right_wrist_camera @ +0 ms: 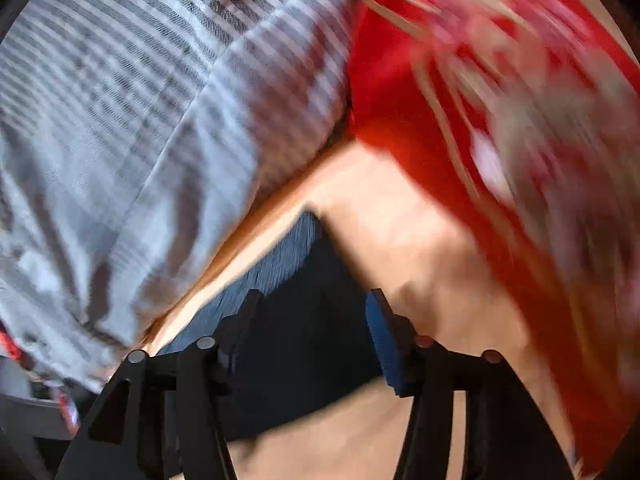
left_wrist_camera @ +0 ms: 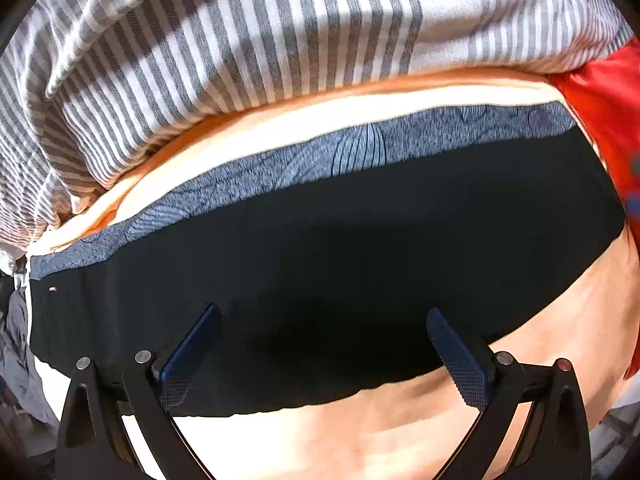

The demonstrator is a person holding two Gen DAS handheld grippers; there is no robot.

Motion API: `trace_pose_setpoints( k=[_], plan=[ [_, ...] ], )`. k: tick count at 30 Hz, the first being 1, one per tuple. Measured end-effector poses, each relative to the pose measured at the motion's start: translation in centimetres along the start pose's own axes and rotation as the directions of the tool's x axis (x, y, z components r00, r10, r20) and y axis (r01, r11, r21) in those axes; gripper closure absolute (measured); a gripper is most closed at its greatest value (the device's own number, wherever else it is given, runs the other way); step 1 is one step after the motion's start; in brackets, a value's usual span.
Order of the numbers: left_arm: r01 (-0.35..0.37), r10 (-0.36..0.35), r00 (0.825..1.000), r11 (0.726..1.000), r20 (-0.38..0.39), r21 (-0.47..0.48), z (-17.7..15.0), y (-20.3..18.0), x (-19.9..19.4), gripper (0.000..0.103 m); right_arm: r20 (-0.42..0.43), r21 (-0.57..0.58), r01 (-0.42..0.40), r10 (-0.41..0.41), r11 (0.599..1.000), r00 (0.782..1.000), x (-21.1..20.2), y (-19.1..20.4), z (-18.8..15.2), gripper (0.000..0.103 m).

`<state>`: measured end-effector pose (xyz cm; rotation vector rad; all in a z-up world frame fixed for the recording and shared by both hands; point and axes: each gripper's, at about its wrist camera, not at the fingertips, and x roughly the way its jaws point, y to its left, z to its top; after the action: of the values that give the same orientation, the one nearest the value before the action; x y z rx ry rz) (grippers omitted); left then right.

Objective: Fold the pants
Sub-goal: 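Lift the leg end with the right gripper while the left gripper holds the waist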

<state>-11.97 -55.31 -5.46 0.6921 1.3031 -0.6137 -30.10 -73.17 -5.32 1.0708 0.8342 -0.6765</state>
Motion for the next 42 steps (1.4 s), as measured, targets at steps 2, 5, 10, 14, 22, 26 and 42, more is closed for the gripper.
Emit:
trace_pose_setpoints(
  k=[2, 5, 10, 14, 22, 26, 42],
  plan=[
    [-0.004, 0.004, 1.000, 1.000, 0.015, -0.006, 0.3, -0.1, -0.2, 0.000, -0.038, 0.076, -0.099, 0.102, 0.992, 0.994, -0.1, -1.4, -2.2, 0.045],
    [-0.006, 0.006, 1.000, 1.000, 0.021, -0.018, 0.8, -0.5, -0.1, 0.000, -0.016, 0.164, -0.184, 0.189, 0.969, 0.982, 0.6, -3.0, -4.9, 0.045],
    [-0.015, 0.016, 1.000, 0.999, 0.010, -0.032, 0.7, -0.9, 0.7, 0.000, -0.012, 0.190, -0.235, 0.241, 0.953, 0.970, 3.4, -3.8, -6.3, 0.045],
    [-0.022, 0.021, 1.000, 0.999, -0.014, -0.037, 0.1, -0.8, 1.7, 0.000, 0.024, 0.212, -0.270, 0.271, 0.939, 0.962, 4.1, -4.5, -6.1, 0.045],
    [-0.014, 0.013, 1.000, 0.999, -0.011, -0.050, -0.1, -0.8, 1.8, 0.000, 0.076, 0.236, -0.403, 0.397, 0.884, 0.915, 6.0, -3.5, -4.0, 0.043],
    [-0.023, 0.029, 0.997, 0.996, 0.066, -0.083, 1.1, 0.3, 0.3, 0.000, 0.033, 0.211, -0.404, 0.406, 0.890, 0.913, 7.6, -2.1, -3.0, 0.043],
    [-0.077, 0.105, 0.989, 0.965, 0.102, -0.249, 6.6, 1.7, 5.1, 0.000, -0.069, 0.234, -0.412, 0.437, 0.881, 0.897, 7.5, -1.0, -2.1, 0.088]
  ],
)
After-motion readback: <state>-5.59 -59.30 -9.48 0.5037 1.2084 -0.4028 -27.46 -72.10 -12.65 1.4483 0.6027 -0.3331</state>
